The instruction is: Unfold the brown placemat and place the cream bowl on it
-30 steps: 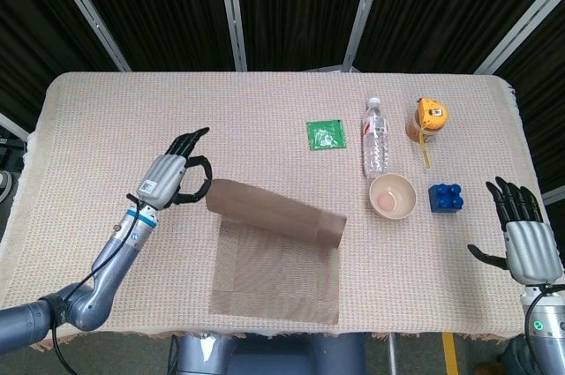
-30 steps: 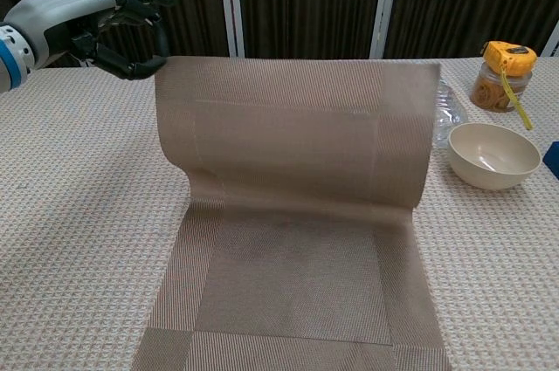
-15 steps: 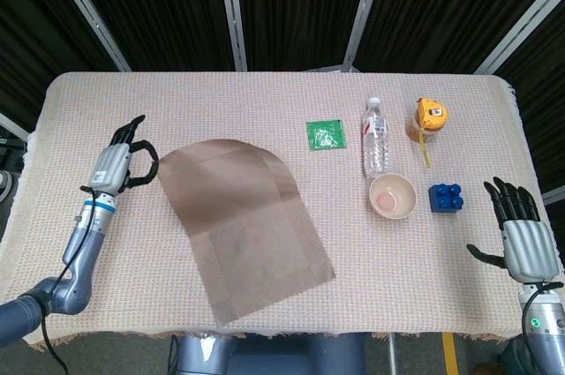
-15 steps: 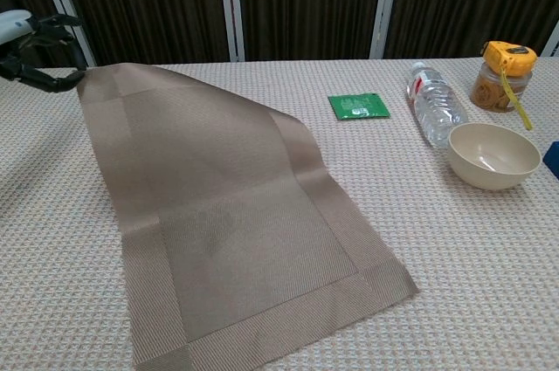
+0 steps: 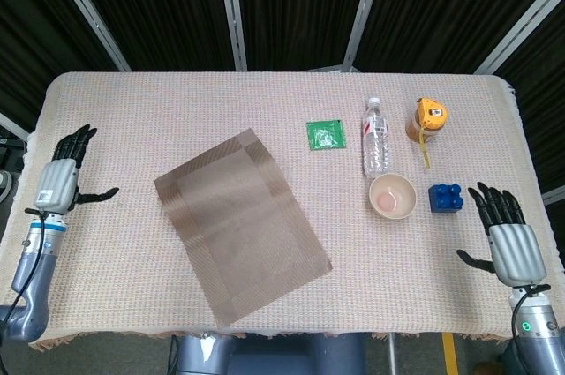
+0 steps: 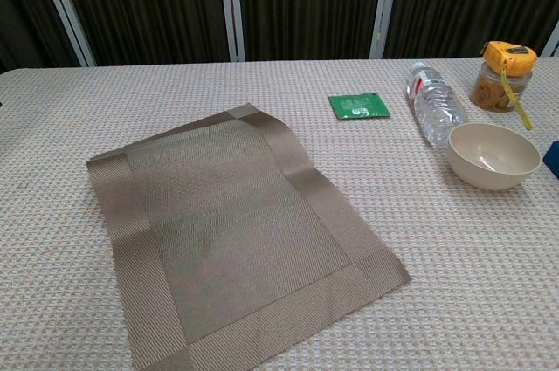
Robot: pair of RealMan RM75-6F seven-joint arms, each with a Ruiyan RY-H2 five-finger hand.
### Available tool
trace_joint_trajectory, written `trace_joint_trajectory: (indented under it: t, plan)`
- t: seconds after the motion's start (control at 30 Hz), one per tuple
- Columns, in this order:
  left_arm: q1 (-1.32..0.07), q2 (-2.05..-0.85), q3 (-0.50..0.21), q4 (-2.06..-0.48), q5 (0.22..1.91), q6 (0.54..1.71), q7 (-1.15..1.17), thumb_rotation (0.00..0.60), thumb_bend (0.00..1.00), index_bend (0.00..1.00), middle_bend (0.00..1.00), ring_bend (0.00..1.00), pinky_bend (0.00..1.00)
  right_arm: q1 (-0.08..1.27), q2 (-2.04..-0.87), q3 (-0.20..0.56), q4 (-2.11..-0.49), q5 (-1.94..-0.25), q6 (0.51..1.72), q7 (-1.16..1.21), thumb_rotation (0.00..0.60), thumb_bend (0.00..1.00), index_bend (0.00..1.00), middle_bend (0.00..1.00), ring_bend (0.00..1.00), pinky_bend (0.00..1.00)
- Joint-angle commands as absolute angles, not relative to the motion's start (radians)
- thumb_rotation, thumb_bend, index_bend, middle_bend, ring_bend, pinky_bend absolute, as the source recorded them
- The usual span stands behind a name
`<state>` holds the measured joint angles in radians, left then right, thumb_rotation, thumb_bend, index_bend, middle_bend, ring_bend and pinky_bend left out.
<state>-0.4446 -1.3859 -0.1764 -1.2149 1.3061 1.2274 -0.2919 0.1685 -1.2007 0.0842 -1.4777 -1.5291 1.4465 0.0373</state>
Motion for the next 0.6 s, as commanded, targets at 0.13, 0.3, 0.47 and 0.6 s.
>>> trace_joint_trajectory:
  t: [0.13, 0.3, 0.47, 0.6]
  plan:
    - [-0.344, -1.251, -0.151, -1.477, 1.311, 1.375, -0.022, 0.600, 0.00, 0.00, 0.00, 0.00, 0.00, 0.218, -1.194, 0.017, -1.514, -1.682, 1.408, -0.027, 0.600, 0.00, 0.00, 0.00, 0.00, 0.00]
    - [-0.280, -1.177, -0.114, -1.652, 1.315, 1.445, 0.108, 0.600, 0.00, 0.00, 0.00, 0.00, 0.00, 0.305, -1.162, -0.039, -1.596, -1.793, 1.285, -0.010, 0.600, 0.00, 0.01, 0.00, 0.00, 0.00]
    - [-0.225, -1.132, -0.073, -1.773, 1.328, 1.501, 0.221, 0.600, 0.00, 0.00, 0.00, 0.00, 0.00, 0.405, -1.165, -0.050, -1.648, -1.824, 1.139, 0.009, 0.600, 0.00, 0.07, 0.00, 0.00, 0.00]
    - [-0.204, -1.129, -0.049, -1.802, 1.348, 1.514, 0.238, 0.600, 0.00, 0.00, 0.00, 0.00, 0.00, 0.446, -1.207, -0.040, -1.631, -1.843, 1.091, -0.042, 0.600, 0.00, 0.11, 0.00, 0.00, 0.00]
